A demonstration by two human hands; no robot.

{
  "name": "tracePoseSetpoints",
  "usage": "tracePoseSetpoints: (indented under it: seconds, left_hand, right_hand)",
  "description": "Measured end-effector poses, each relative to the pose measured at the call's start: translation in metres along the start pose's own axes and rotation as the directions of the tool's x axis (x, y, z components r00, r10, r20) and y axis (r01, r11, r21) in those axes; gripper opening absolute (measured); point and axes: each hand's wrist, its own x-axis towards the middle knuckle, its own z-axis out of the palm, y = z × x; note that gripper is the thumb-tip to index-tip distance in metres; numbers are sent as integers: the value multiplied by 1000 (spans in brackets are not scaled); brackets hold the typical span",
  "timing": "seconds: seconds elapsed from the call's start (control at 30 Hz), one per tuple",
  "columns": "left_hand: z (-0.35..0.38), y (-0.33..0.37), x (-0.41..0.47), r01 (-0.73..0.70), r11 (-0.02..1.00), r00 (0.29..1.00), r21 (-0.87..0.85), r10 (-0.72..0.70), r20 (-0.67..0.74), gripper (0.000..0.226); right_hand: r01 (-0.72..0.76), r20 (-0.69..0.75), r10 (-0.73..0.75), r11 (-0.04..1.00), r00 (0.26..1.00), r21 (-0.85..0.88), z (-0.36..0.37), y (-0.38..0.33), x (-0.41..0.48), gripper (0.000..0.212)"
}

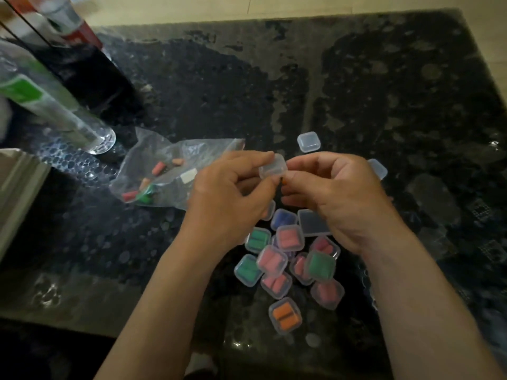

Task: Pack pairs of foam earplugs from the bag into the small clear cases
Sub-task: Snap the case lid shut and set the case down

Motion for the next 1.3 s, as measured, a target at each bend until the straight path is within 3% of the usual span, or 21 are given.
tracePoseSetpoints:
  seconds: [0.4, 0.6, 0.9, 1.0, 1.1, 1.2, 1.3]
  left_hand:
    - [-9, -5, 0, -228, 946, 972, 231, 210, 101, 28]
    - [0, -3, -3, -318, 915, 947, 248, 322, 26, 28]
    - [15, -6, -8, -344, 904, 921, 253, 377, -94, 21]
    - [10, 1, -4, -251, 946, 939, 206, 289, -184, 13]
    - [7, 8, -1, 14, 1000, 981, -13, -16, -194, 17]
    - [5, 9, 1, 230, 924, 948, -306, -284, -146, 14]
    - [2, 1, 4, 283, 886, 915, -368, -364, -173, 11]
  right_hand:
    - [-17, 44, 17, 1000, 999, -3, 4, -1, -2, 16]
    - [-62, 10, 61, 992, 998, 112, 4, 1, 2, 16]
    - [-67, -44, 70, 996, 997, 61, 0, 5, 3, 13]
    - [-60, -37, 60, 998, 998, -3, 3, 5, 1, 10]
    - [-16, 10, 16, 999, 1000, -41, 3, 3, -1, 11]
    - [17, 10, -16, 996, 1000, -92, 2, 3, 1, 12]
    - [-6, -49, 10, 996, 999, 94, 1, 1, 2, 7]
